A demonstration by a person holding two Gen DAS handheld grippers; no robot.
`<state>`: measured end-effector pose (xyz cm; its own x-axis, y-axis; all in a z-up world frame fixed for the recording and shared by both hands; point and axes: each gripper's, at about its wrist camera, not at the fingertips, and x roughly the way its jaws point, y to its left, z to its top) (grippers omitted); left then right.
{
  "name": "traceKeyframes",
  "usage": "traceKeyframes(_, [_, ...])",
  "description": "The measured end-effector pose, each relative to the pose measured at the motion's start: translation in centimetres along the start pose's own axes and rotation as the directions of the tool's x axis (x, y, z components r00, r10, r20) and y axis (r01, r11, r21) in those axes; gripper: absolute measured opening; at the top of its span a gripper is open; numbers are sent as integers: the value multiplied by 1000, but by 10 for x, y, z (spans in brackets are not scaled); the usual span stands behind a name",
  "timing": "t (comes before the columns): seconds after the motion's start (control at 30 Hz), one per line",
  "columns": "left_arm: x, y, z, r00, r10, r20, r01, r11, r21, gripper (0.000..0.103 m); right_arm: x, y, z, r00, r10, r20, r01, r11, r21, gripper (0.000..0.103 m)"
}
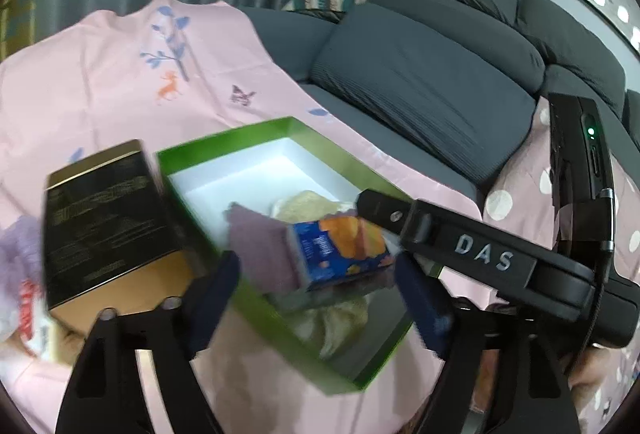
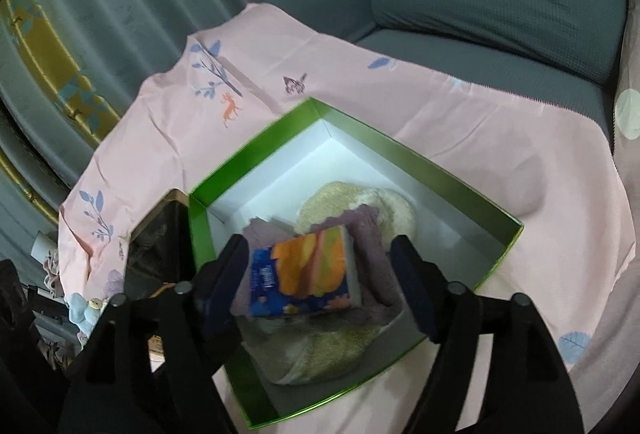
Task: Organize soft objects
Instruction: 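Open the right gripper to release the tissue pack in the box, then move the right gripper back toward the light blue plush elephant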
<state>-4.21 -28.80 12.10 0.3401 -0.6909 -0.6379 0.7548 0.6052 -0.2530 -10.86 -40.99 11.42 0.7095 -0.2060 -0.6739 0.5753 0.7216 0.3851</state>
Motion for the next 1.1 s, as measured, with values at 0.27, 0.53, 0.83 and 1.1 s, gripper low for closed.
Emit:
traceKeyframes(0.27, [-68, 36, -10, 992, 106, 63, -101, 992, -76, 92, -20, 35, -7, 998, 15, 58, -10, 996, -93, 97])
traceKeyframes(0.53, [-136, 90, -40, 957, 272, 100, -246, 945, -215, 96, -34, 83, -24, 995, 49, 88, -27, 972, -233, 102])
traceKeyframes(0.83, [-209, 173, -92, 884, 455, 112, -372, 826, -423, 96, -35, 140, -55, 993, 112, 48, -85, 917, -389, 102])
traceKeyframes(1.1, [-231, 244, -144, 825, 563, 42, -433, 678, -594, 96, -31, 188, -88, 990, 125, 61, -79, 865, -496, 102])
